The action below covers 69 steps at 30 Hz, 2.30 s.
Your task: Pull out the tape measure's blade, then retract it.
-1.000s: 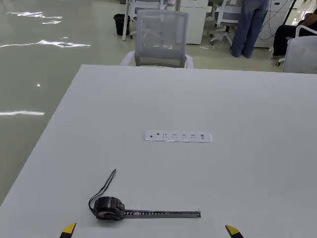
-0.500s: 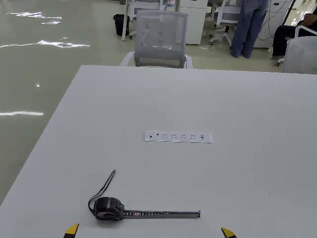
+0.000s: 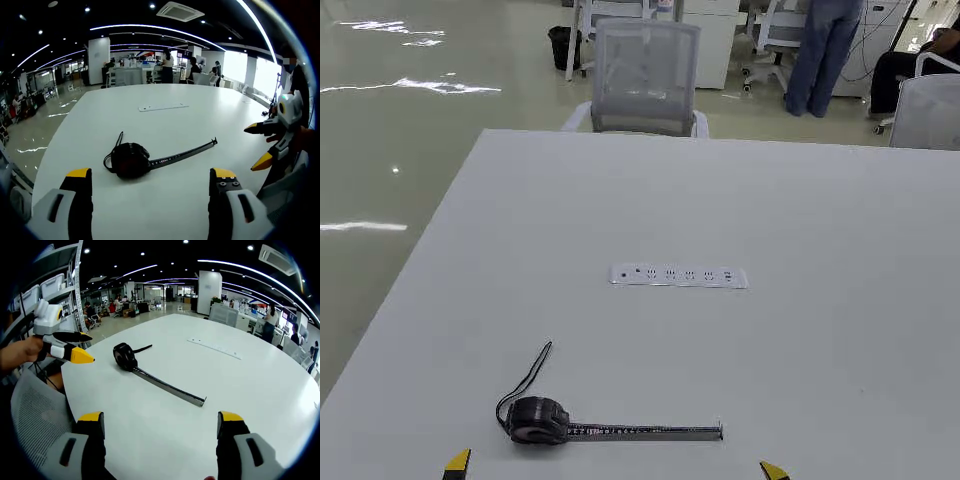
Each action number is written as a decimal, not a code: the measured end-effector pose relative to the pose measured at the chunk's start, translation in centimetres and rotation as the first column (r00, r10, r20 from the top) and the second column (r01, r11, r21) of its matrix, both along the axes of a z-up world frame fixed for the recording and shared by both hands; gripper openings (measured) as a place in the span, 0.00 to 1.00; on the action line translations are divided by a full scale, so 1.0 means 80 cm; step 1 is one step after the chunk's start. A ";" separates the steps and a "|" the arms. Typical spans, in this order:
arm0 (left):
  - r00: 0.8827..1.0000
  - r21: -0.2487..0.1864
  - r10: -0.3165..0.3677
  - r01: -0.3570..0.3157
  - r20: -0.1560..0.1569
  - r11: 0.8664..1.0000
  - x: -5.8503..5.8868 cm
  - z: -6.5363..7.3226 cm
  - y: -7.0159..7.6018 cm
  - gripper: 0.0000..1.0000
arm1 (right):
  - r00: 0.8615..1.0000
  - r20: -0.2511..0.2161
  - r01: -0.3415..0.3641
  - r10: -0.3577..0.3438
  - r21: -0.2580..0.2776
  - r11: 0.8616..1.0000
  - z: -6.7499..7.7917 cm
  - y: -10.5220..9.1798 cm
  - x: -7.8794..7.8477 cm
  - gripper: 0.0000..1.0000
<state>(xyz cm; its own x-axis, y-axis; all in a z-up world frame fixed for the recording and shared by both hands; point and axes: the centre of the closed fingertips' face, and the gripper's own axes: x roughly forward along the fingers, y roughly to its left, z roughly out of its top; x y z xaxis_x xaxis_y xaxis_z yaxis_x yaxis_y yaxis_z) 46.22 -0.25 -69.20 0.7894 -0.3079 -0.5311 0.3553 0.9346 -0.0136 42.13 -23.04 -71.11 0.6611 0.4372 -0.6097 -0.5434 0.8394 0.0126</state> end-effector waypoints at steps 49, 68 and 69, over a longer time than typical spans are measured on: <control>0.992 0.061 0.119 -0.117 -0.032 0.991 0.057 -0.050 0.005 0.84 | 0.988 -0.058 -0.144 0.141 -0.047 0.988 -0.029 -0.045 0.041 0.63; 0.984 0.071 0.173 -0.169 -0.050 0.983 0.076 -0.064 0.015 0.79 | 0.949 -0.122 -0.298 0.290 -0.056 0.953 -0.051 -0.061 0.059 0.48; 0.983 0.069 0.175 -0.171 -0.050 0.983 0.077 -0.065 0.015 0.79 | 0.946 -0.124 -0.307 0.298 -0.055 0.950 -0.051 -0.060 0.059 0.47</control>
<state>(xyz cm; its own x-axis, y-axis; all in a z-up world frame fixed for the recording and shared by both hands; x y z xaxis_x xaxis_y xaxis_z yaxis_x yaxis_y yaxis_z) 52.40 0.94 -74.38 0.7962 -0.1330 -0.5902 0.1888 0.9815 0.0335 46.89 -27.87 -75.18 0.4299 0.5576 -0.7101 -0.7704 0.6367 0.0336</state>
